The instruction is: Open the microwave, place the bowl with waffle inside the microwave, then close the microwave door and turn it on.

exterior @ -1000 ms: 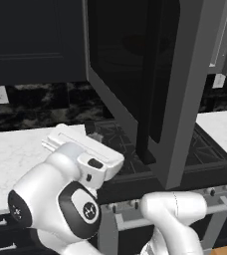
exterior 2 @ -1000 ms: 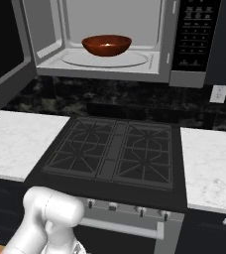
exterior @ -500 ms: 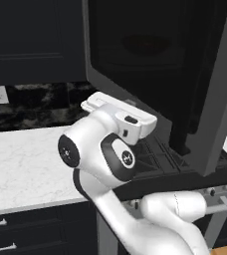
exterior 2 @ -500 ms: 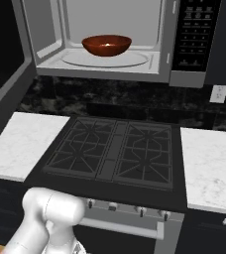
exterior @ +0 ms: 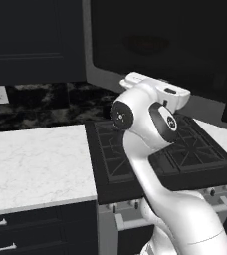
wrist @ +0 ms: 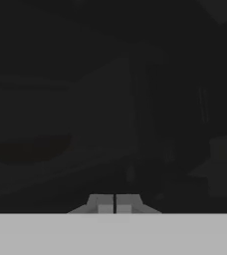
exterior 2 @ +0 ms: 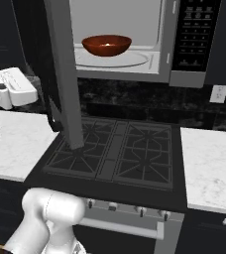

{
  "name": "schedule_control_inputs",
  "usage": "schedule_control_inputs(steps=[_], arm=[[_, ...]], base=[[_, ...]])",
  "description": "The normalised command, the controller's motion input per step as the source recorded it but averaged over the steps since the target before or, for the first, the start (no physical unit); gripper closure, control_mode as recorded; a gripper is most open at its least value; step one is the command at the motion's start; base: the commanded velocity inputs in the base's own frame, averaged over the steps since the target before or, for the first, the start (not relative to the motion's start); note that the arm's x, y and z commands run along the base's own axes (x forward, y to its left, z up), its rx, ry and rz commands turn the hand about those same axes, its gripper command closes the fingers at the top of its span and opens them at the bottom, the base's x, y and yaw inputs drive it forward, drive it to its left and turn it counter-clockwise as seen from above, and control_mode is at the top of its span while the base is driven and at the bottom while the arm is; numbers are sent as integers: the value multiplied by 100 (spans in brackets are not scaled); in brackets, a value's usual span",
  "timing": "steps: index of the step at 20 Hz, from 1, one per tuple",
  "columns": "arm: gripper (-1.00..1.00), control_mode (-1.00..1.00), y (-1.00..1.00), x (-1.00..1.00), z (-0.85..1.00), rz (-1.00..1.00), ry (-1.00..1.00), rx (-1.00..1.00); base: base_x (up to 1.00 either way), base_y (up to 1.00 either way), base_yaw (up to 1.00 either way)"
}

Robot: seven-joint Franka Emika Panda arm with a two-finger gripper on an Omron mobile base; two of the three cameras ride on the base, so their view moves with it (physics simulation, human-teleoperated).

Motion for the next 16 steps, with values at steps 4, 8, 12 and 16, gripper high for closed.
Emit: schedule_control_inputs(steps=[4,8,12,16], arm=[[100,-100,-83,63,47,0,0,-3],[100,-100,-69,61,53,7,8,0],[100,-100,-44,81,46,23,23,9],[100,-100,-16,96,21,35,26,20]], base=[[0,0,0],[0,0,0],[0,0,0],[0,0,0]])
